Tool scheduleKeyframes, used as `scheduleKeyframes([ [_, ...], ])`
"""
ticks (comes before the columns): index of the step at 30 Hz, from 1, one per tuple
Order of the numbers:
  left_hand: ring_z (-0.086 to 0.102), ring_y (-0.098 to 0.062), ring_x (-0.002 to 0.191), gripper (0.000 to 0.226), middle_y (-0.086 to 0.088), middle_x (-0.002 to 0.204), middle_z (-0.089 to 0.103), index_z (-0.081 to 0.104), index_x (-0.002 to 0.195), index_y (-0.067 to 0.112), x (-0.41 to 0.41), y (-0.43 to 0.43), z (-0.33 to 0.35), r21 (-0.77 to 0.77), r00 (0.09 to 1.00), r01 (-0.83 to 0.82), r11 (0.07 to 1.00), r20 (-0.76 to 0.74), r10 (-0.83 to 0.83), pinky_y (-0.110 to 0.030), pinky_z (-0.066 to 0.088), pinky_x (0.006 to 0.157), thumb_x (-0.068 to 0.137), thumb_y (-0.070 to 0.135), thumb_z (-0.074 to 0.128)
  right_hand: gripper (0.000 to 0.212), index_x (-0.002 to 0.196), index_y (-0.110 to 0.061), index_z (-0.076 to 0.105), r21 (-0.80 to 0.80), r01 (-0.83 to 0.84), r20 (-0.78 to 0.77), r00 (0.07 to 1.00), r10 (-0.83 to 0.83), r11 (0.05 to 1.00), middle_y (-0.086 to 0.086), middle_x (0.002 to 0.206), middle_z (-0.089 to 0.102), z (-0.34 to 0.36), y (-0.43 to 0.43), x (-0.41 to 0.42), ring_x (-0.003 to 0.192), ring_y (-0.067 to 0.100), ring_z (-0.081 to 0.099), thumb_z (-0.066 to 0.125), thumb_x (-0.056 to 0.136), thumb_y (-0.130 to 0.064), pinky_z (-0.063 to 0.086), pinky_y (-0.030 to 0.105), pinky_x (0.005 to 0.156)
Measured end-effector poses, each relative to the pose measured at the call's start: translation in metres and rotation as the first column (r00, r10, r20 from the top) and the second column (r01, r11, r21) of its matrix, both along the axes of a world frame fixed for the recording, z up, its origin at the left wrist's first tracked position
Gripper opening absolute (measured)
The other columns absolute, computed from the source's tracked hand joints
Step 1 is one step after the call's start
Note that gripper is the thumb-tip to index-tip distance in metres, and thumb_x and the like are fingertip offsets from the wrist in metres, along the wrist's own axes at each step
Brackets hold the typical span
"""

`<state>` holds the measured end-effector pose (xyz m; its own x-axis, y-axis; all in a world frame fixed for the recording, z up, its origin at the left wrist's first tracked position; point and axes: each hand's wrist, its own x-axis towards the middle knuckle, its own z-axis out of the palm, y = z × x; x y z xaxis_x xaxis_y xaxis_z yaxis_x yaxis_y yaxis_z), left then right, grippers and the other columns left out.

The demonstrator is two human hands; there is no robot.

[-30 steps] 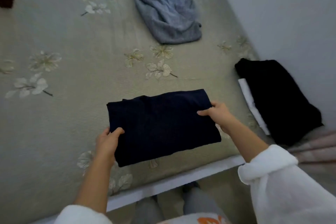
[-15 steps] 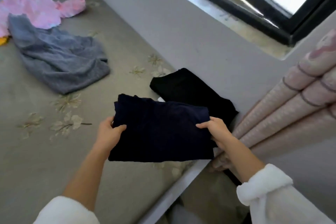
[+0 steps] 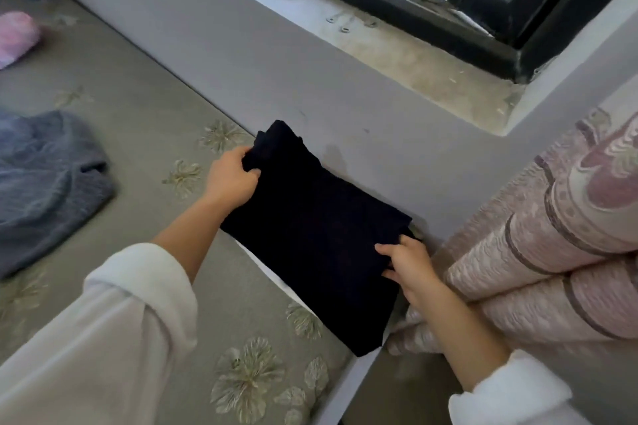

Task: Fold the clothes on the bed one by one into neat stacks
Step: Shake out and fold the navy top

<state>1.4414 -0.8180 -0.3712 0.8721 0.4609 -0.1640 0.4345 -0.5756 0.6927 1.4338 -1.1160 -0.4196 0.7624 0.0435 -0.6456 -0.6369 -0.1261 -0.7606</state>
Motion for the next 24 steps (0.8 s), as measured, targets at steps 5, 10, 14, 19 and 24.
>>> scheduleKeyframes([
  [5, 0.057, -0.029, 0.112, 0.048, -0.013, 0.131, 0.057, 0.043, 0.141, 0.016, 0.051, 0.008, -0.038, 0.052, 0.999, -0.03, 0.998, -0.025, 0.031, -0.034, 0.045, 0.086, 0.094, 0.018, 0.055, 0.017, 0.1, -0.02, 0.061, -0.104, 0.097, -0.009, 0.995, -0.099, 0.99, 0.003, 0.109, 0.065, -0.038, 0.005, 0.02, 0.095, 0.021, 0.064, 0.057, 0.092, -0.005, 0.057, 0.042, 0.083],
  [10, 0.011, -0.036, 0.145, 0.065, -0.011, 0.159, 0.013, 0.012, 0.153, 0.023, 0.023, -0.012, -0.109, 0.132, 0.887, 0.304, 0.944, -0.4, -0.23, -0.048, 0.021, 0.115, 0.098, 0.035, 0.045, 0.068, 0.146, -0.006, 0.026, -0.491, -0.066, -0.013, 0.998, 0.069, 0.869, 0.016, 0.136, 0.047, -0.069, 0.002, 0.02, 0.115, 0.029, 0.052, 0.063, 0.089, -0.012, 0.043, 0.034, 0.095],
  [14, -0.009, -0.031, 0.146, 0.062, -0.003, 0.161, -0.005, 0.009, 0.153, 0.027, -0.011, -0.033, -0.146, 0.095, 0.783, 0.439, 0.893, -0.527, -0.329, -0.047, 0.011, 0.119, 0.1, 0.042, 0.038, 0.077, 0.149, -0.024, 0.022, -0.831, -0.348, -0.02, 0.798, 0.602, 0.434, 0.005, 0.155, 0.018, -0.081, 0.01, 0.005, 0.14, 0.028, 0.023, 0.064, 0.087, -0.039, 0.03, 0.048, 0.107],
  [19, -0.009, -0.029, 0.147, 0.062, -0.004, 0.161, -0.004, 0.012, 0.153, 0.023, -0.032, -0.036, -0.149, 0.028, 0.808, 0.404, 0.914, -0.48, -0.342, -0.044, 0.012, 0.118, 0.099, 0.034, 0.041, 0.077, 0.152, -0.022, 0.016, -0.75, -0.657, -0.332, 0.481, 0.812, 0.082, 0.004, 0.157, 0.021, -0.09, 0.018, -0.013, 0.141, 0.023, 0.024, 0.051, 0.091, -0.052, 0.025, 0.048, 0.109],
  [24, -0.004, -0.032, 0.147, 0.063, -0.007, 0.161, 0.0, 0.011, 0.153, 0.024, -0.065, -0.036, -0.137, -0.129, 0.807, 0.368, 0.921, -0.448, -0.385, -0.04, 0.007, 0.118, 0.099, 0.028, 0.043, 0.021, 0.109, -0.013, 0.06, -0.909, -0.383, -0.285, 0.287, 0.915, -0.163, 0.006, 0.111, 0.059, -0.072, 0.033, -0.02, 0.106, 0.024, 0.053, 0.045, 0.096, -0.018, 0.037, 0.037, 0.09],
])
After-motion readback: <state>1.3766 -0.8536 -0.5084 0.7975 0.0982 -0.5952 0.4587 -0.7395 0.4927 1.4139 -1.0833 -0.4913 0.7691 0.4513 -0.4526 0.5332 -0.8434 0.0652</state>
